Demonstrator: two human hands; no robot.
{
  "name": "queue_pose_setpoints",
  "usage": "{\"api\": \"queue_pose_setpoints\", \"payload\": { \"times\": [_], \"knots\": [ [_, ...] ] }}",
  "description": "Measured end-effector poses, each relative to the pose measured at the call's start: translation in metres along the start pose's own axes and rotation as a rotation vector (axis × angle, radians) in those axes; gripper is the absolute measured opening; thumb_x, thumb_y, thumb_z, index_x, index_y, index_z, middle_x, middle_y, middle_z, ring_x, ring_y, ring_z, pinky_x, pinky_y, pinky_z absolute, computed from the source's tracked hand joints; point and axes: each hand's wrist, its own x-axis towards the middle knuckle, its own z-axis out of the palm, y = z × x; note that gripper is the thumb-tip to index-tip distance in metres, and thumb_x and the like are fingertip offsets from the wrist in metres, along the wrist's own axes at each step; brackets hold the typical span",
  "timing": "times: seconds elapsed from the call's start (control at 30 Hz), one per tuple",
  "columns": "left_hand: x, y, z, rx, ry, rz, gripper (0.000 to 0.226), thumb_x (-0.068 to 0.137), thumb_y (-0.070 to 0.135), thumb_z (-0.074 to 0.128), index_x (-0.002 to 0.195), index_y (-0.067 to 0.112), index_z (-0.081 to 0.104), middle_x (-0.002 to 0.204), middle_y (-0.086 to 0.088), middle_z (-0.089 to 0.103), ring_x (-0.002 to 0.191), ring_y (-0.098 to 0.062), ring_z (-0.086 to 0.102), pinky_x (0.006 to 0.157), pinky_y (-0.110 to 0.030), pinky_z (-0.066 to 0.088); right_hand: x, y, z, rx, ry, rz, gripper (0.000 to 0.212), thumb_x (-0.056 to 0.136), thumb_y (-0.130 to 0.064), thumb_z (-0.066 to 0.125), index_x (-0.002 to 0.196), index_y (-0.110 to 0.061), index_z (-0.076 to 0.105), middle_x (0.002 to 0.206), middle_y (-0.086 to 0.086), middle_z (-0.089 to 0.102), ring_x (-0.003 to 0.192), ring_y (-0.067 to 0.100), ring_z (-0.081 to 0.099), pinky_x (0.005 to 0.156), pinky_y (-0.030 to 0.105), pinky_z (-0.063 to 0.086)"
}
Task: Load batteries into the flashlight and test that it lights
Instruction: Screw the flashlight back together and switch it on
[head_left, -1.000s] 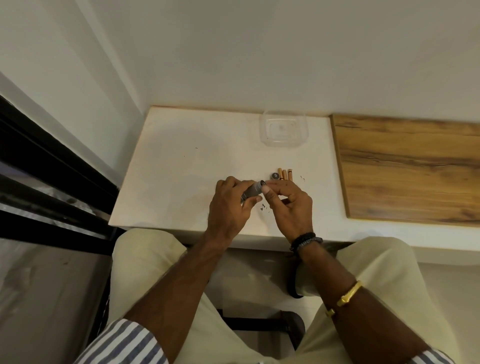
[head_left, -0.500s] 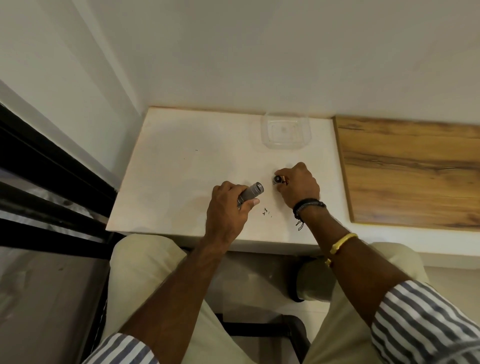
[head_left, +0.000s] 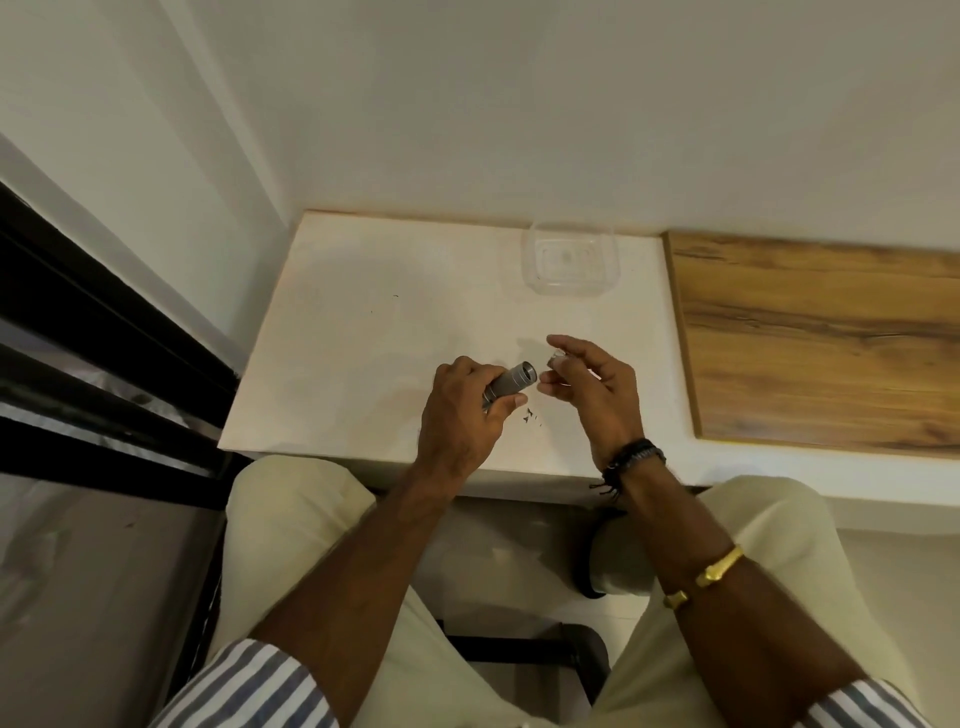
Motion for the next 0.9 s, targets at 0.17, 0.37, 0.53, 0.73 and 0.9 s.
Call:
{"api": "queue_pose_setpoints", "payload": {
  "times": [0.17,0.37,0.53,0.73,0.9],
  "knots": [
    [-0.006,0.008,-0.002,0.007,-0.017,0.003,0.044,0.089,0.042,0.074,0.119,0.01,0.068,0.108,-0.01,0.067,0.095,-0.018,0.05,0.078,-0.024,0.039,-0.014,-0.006,0.001,0.013,0.001,-0.061,0.012,0.095,-0.017,0.069,0.103,-0.009,0.069,0.102,0.008,0.076,0.091,0.026,0.076,0.079,0.041,0.063],
    [-0.01,0.011,-0.007,0.023,-0.001,0.009,0.044,0.09,0.041,0.072,0.119,0.009,0.068,0.109,-0.011,0.068,0.095,-0.021,0.053,0.077,-0.024,0.041,-0.02,-0.004,0.0,-0.217,-0.025,-0.212,0.012,0.088,-0.014,0.077,0.097,-0.007,0.073,0.1,0.004,0.077,0.09,0.018,0.074,0.085,0.044,0.062],
    [-0.009,0.009,-0.012,0.071,-0.001,0.022,0.044,0.09,0.039,0.072,0.122,0.009,0.068,0.112,-0.013,0.067,0.099,-0.022,0.053,0.078,-0.023,0.039,-0.019,-0.008,-0.004,-0.354,-0.088,-0.285,0.017,0.087,-0.013,0.079,0.103,-0.01,0.074,0.106,0.001,0.077,0.093,0.014,0.074,0.086,0.034,0.062],
    [-0.007,0.008,-0.016,0.124,-0.023,0.061,0.044,0.09,0.037,0.073,0.124,0.009,0.068,0.116,-0.013,0.065,0.105,-0.027,0.053,0.081,-0.031,0.049,-0.017,-0.015,-0.013,-0.624,-0.183,-0.441,0.028,0.09,-0.01,0.075,0.118,-0.014,0.076,0.109,0.002,0.078,0.094,0.015,0.072,0.09,0.032,0.06],
    [-0.007,0.007,-0.017,0.164,-0.036,0.09,0.044,0.091,0.037,0.071,0.125,0.01,0.068,0.118,-0.012,0.064,0.107,-0.027,0.053,0.086,-0.035,0.05,-0.019,-0.017,-0.009,-0.691,-0.162,-0.405,0.026,0.092,-0.027,0.072,0.113,-0.012,0.076,0.095,0.003,0.078,0.08,0.013,0.071,0.083,0.035,0.061]
  ]
}}
